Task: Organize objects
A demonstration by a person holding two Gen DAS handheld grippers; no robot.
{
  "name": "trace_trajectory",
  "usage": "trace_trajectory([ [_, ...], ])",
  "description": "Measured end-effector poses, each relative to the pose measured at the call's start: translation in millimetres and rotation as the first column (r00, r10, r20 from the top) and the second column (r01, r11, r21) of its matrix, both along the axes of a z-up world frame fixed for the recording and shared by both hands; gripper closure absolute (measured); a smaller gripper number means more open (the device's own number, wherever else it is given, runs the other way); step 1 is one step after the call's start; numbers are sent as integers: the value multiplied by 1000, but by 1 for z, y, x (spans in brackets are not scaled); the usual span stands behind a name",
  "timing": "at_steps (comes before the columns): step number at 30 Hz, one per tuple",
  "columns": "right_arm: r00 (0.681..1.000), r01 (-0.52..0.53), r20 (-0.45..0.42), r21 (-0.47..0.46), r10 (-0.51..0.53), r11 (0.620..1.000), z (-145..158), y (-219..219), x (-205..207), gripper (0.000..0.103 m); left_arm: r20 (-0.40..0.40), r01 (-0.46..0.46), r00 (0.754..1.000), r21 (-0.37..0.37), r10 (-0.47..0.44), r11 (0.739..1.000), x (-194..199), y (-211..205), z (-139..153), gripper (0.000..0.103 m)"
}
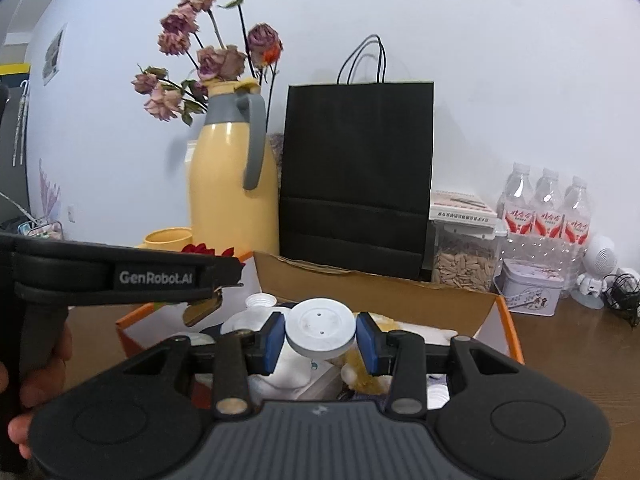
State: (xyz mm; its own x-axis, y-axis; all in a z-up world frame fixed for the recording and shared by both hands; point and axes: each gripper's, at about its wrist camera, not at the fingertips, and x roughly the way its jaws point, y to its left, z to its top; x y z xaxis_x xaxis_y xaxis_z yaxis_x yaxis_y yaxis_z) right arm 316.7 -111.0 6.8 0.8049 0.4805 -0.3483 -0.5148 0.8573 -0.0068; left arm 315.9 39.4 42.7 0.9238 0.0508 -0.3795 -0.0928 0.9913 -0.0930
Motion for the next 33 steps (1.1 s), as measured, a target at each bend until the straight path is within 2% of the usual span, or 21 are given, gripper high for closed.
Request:
trace_trajectory([
  [8, 1000, 8, -9, -16, -8, 1000, -12, 8, 15, 65, -42, -2, 999, 6, 2, 1000, 15, 6, -15, 54],
  [9, 1000, 15, -11, -18, -15, 1000, -13, 7, 16, 65, -39, -3, 999, 6, 3, 1000, 14, 7, -16, 50],
  [11, 1000, 26, -4, -17, -26, 1000, -12, 5, 15, 62, -29, -12, 999, 11, 13, 1000, 13, 7, -15, 33],
  [12, 1000, 30, -2, -18, -30, 999, -12, 4, 14, 49, -17, -21, 1000, 18, 21, 1000, 11, 7, -14, 17],
  [13, 999, 34, 1, -17, -34, 999, -11, 3, 14, 42, -5, -29, 1000, 24, 29, 999, 9, 8, -13, 6],
  [14, 999, 40, 7, -16, -40, 999, -10, 1, 13, 31, 7, -37, 999, 28, 36, 999, 8, 8, -13, 1],
  [15, 999, 47, 14, -19, -46, 999, -9, 0, 12, 25, 19, -41, 999, 26, 41, 999, 6, 9, -12, 0],
  [16, 999, 52, 18, -20, -51, 998, -9, -1, 11, 23, 26, -48, 999, 23, 47, 999, 5, 10, -11, 0],
  [21, 997, 73, 13, -14, -72, 997, -7, -9, 13, 0, 12, -55, 998, 23, 55, 998, 7, 14, -11, 0],
  [28, 994, 107, -10, -17, -107, 994, -8, -14, 17, 0, -4, -54, 999, 21, 54, 998, 6, 17, -11, 0],
  [33, 992, 129, -13, -21, -129, 991, -5, -21, 10, 0, 23, -64, 998, 34, 63, 997, -7, 22, -4, 0],
])
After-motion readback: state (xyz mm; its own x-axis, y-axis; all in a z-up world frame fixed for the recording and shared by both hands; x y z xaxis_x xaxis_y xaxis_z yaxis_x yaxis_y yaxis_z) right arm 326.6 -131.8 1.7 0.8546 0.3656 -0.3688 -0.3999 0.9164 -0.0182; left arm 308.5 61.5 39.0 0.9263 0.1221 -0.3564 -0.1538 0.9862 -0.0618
